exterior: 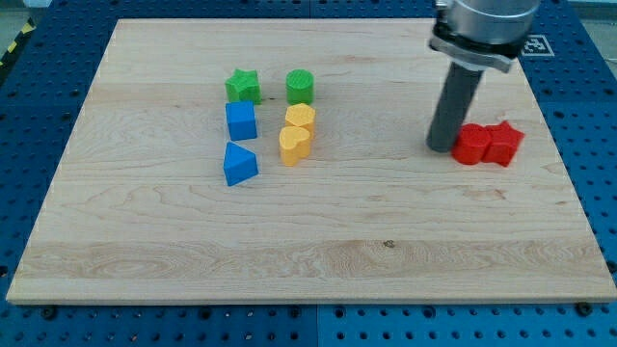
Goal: Push the yellow hexagon along with the yellow heart down a bit
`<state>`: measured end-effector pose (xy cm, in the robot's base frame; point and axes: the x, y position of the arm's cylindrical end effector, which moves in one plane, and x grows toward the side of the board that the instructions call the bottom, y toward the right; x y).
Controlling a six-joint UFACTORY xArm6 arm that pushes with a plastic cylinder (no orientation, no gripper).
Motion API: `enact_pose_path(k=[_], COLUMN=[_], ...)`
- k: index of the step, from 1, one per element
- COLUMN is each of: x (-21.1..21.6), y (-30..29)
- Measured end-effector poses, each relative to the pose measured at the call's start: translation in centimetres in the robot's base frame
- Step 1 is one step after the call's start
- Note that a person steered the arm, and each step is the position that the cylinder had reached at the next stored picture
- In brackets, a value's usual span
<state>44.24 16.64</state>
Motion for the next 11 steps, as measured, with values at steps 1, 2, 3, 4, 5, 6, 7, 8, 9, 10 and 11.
enact_pose_path(k=[1, 2, 3, 4, 5, 6, 7, 8, 9, 10, 11], x=[0.0, -3.5, -7.4, -7.6, -7.5, -7.4, -6.6, -5.1, -4.7, -3.8, -3.2], y=[0.3, -2.9, -8.5, -15.7, -20.0, -18.7, -16.2, -17.0, -19.2, -20.0, -20.1])
